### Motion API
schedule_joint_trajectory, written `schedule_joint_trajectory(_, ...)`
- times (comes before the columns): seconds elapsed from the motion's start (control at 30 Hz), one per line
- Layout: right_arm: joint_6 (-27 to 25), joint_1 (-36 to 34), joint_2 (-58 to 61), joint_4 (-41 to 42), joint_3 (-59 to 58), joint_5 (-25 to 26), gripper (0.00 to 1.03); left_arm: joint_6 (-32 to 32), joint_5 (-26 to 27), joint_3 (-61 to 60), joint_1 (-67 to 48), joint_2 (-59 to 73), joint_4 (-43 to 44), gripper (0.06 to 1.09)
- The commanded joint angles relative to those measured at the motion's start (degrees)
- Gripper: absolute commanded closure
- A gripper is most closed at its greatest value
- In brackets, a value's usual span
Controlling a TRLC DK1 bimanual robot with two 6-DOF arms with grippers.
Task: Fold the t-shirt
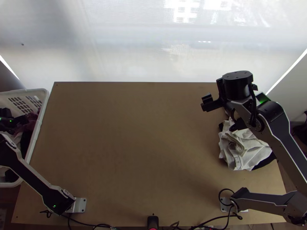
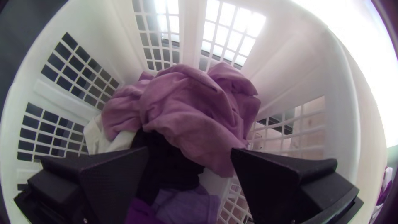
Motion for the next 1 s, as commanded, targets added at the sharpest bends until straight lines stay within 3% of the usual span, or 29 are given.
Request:
schedule_joint_trajectory(0.0,-0.4,0.0,-0.1,-1.1,0.3,0.1,0.05,-0.3,-0.2,6.5,-2.2,6.7,-0.4,0.12)
schedule_joint_trajectory(0.97,-0.9,0.0,0.2,-3.5,1.1,0.2,0.05,6.0,-9.4,8.3,-3.6,13.8,14.4,0.12)
